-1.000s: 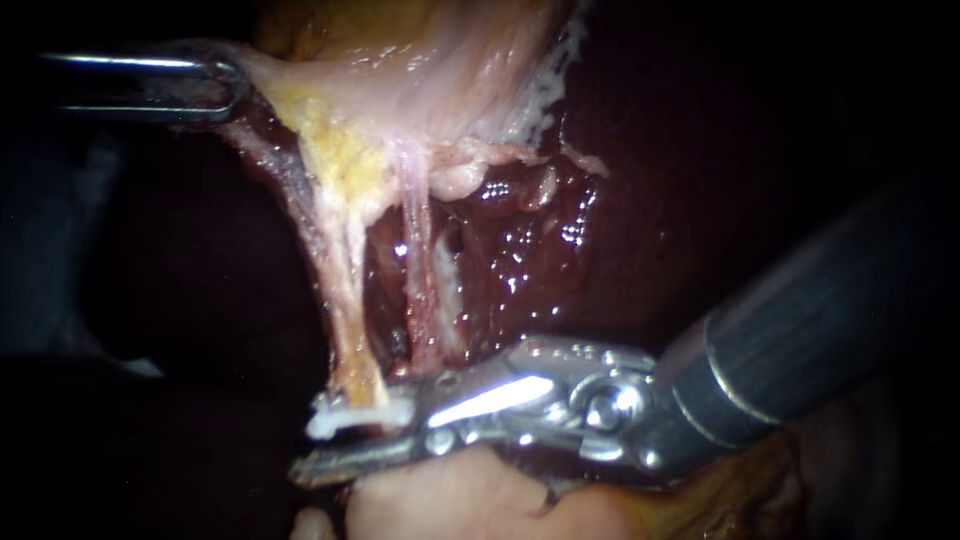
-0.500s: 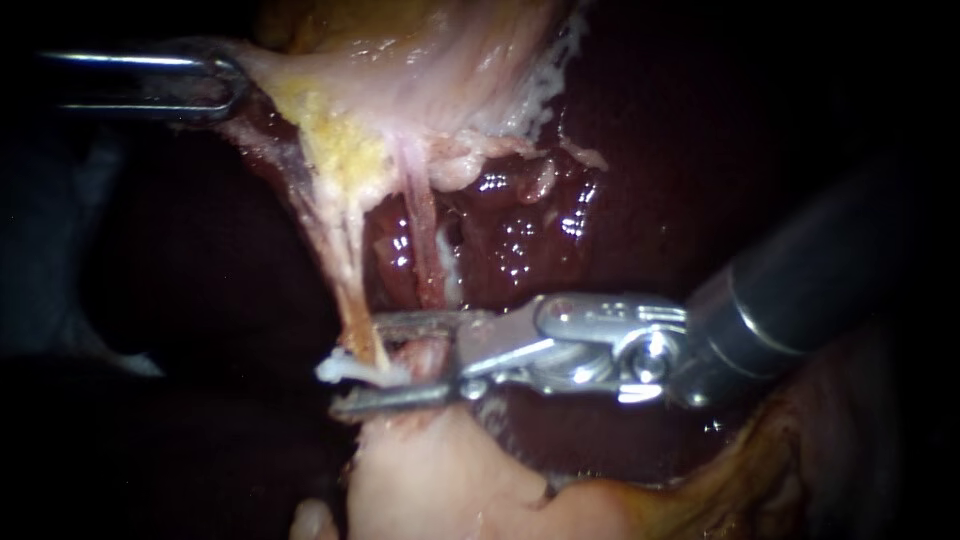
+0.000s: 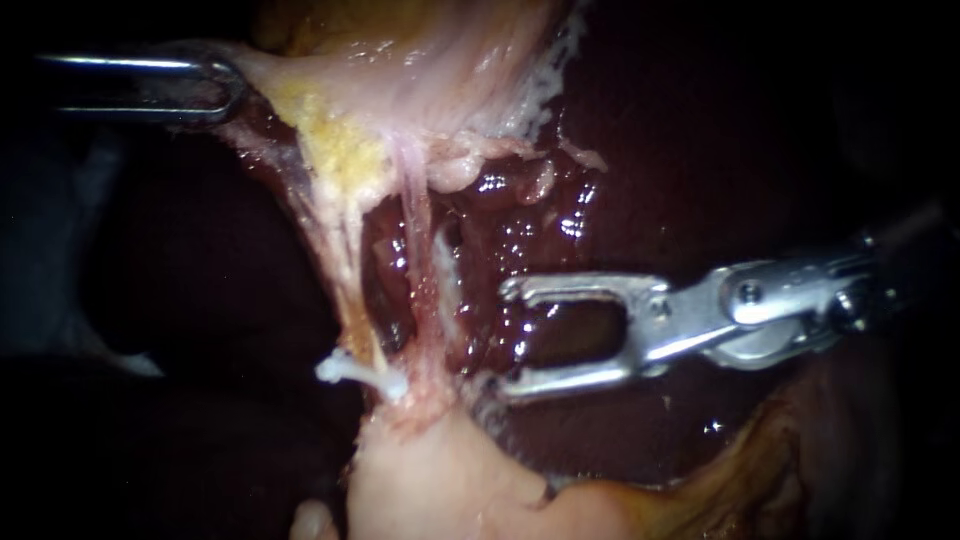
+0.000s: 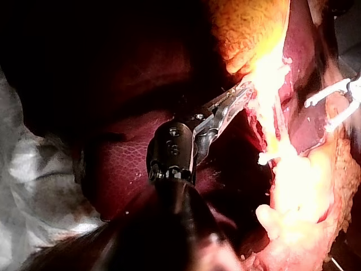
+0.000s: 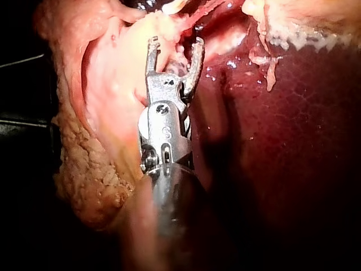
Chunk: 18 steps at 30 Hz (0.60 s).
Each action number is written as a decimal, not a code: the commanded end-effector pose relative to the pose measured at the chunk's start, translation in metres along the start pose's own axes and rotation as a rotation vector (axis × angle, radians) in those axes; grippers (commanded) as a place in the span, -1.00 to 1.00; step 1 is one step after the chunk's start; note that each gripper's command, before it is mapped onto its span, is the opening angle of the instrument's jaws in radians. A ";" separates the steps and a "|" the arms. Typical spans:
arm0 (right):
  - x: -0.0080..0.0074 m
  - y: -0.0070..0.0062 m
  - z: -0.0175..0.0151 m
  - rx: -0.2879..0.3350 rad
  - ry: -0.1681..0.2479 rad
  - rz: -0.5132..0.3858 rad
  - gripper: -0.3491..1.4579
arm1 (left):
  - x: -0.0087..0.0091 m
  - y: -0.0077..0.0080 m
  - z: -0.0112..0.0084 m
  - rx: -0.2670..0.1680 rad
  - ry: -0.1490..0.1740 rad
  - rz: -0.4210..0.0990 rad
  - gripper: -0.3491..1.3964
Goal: Going back first clip left tube
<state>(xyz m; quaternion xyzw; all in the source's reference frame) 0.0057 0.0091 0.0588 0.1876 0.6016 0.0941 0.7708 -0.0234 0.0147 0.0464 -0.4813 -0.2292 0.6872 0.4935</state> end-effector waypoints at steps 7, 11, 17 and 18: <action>0.0001 0.0005 -0.0021 0.008 0.001 -0.020 -0.06 | 0.0000 -0.0001 0.0000 -0.001 0.000 0.000 -1.00; 0.0000 0.0006 -0.0025 0.009 0.001 -0.026 -0.06 | 0.0000 0.0000 0.0000 -0.001 0.000 0.000 -1.00; 0.0000 0.0007 -0.0028 0.010 0.001 -0.025 -0.06 | -0.0002 0.0000 0.0005 0.003 0.002 0.001 -1.00; 0.0001 0.0007 -0.0028 0.010 0.001 -0.025 -0.06 | -0.0003 0.0000 0.0008 0.005 0.003 0.002 -1.00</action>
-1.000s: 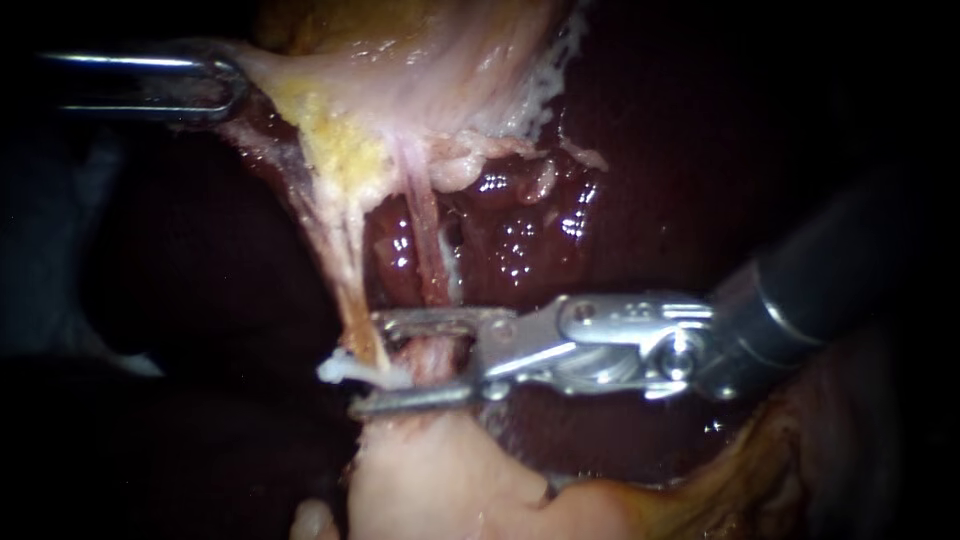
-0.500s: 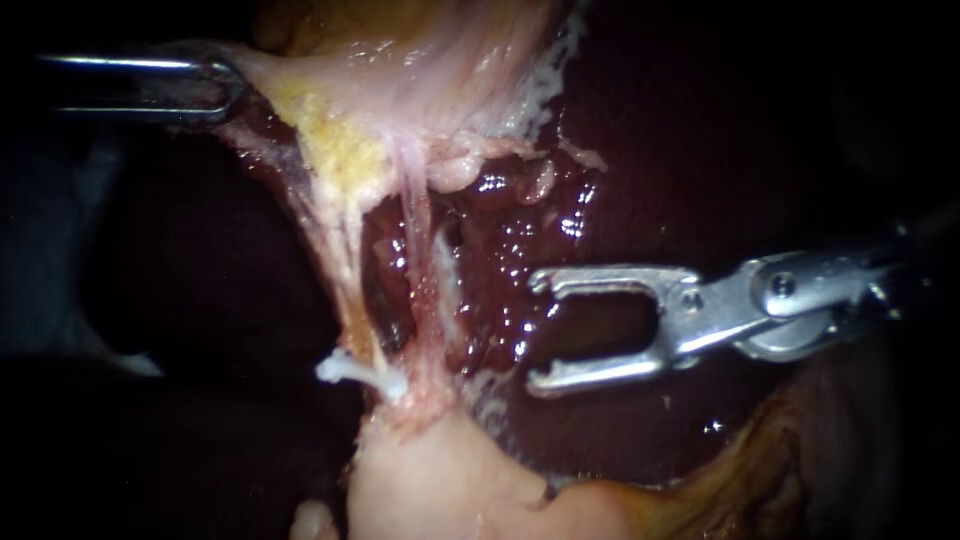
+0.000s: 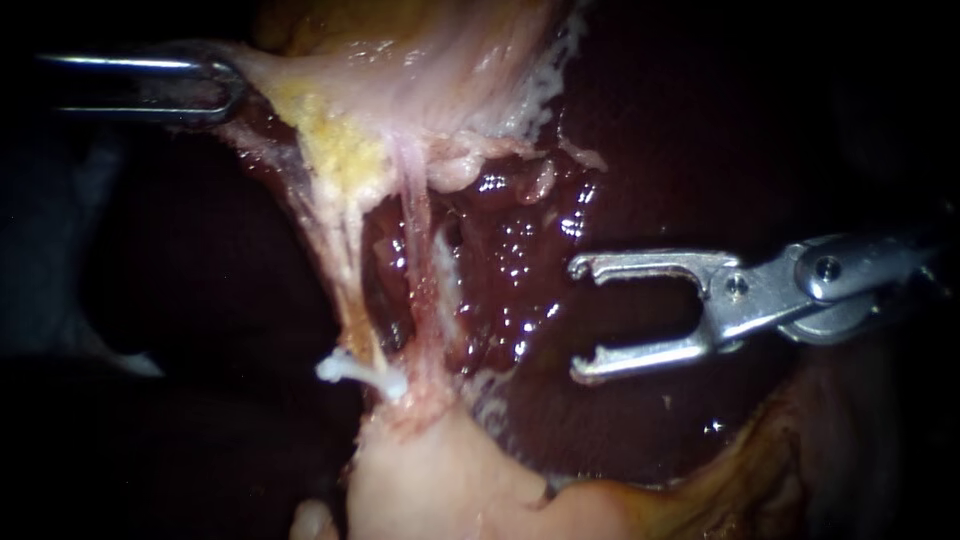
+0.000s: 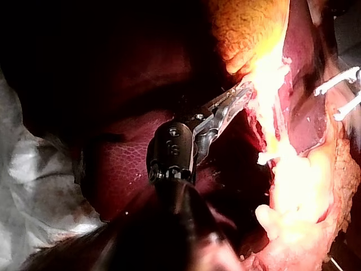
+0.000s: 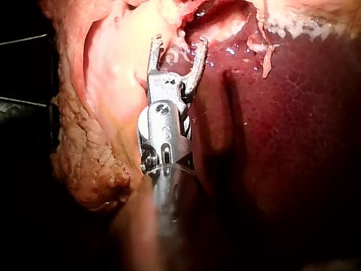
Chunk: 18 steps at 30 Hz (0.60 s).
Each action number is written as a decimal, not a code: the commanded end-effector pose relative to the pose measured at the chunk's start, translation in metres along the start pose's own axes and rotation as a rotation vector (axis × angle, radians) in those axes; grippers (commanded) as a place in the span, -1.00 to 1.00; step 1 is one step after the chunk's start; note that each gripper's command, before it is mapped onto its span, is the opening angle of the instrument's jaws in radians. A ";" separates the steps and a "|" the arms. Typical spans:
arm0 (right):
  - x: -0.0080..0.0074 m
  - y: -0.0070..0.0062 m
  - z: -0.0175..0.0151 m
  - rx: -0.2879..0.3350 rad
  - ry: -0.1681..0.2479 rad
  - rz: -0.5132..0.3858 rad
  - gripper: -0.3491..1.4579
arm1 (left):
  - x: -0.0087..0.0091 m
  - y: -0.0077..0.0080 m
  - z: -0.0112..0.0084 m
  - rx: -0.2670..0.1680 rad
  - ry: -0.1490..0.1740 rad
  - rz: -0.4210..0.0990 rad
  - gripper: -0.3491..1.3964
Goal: Going back first clip left tube
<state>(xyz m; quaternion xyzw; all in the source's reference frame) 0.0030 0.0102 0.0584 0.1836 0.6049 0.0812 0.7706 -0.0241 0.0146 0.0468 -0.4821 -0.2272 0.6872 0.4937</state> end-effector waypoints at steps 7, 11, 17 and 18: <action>0.0001 0.0000 -0.0001 0.000 0.000 0.001 -0.06 | -0.0020 -0.0003 0.0033 -0.011 -0.004 0.012 -1.00; 0.0001 0.0000 -0.0002 0.001 0.000 0.001 -0.06 | -0.0030 -0.0004 0.0050 -0.018 -0.009 0.019 -1.00; 0.0002 0.0001 -0.0003 0.001 0.000 0.003 -0.06 | -0.0039 -0.0006 0.0062 -0.019 -0.021 0.025 -1.00; 0.0002 0.0001 -0.0004 0.000 0.000 0.003 -0.06 | -0.0039 -0.0006 0.0062 -0.020 -0.021 0.025 -1.00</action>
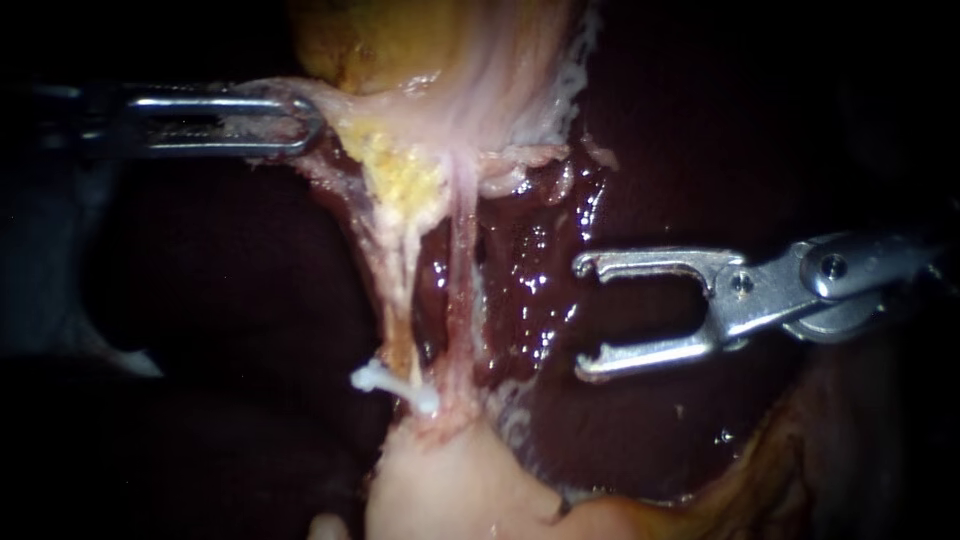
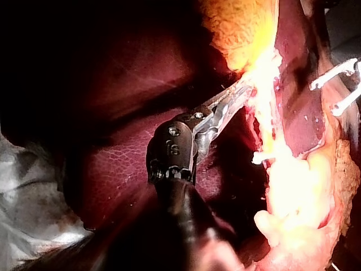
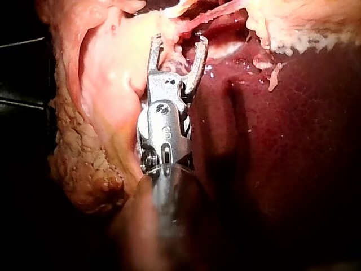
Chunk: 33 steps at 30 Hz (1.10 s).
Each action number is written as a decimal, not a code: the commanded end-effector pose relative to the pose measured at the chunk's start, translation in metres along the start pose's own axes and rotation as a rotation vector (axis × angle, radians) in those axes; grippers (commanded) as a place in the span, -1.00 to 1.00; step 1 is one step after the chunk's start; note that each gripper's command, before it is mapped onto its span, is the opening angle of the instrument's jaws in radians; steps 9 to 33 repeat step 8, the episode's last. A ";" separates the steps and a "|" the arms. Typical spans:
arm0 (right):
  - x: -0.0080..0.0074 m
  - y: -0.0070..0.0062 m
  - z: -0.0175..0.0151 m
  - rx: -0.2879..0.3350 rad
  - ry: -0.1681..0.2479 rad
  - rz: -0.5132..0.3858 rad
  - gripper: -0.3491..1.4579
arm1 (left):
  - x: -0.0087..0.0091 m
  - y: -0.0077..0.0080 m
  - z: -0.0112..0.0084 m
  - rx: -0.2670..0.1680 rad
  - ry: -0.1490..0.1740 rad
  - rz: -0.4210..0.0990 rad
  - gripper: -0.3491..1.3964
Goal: Going back first clip left tube
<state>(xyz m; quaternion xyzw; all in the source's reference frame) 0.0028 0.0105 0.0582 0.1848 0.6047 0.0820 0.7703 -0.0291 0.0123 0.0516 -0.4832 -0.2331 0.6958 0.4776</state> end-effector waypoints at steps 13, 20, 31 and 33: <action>0.0003 -0.0001 -0.0001 0.000 0.000 0.002 -0.06 | 0.0001 -0.0001 -0.0001 -0.001 -0.002 0.000 -1.00; 0.0003 -0.0001 -0.0001 0.000 0.000 0.002 -0.06 | 0.0001 -0.0001 -0.0001 -0.001 -0.002 0.000 -1.00; 0.0003 -0.0001 -0.0001 0.000 0.000 0.002 -0.06 | 0.0001 -0.0001 -0.0001 -0.001 -0.002 0.000 -1.00; 0.0003 -0.0001 -0.0001 0.000 0.000 0.002 -0.06 | 0.0001 -0.0001 -0.0001 -0.001 -0.002 0.000 -1.00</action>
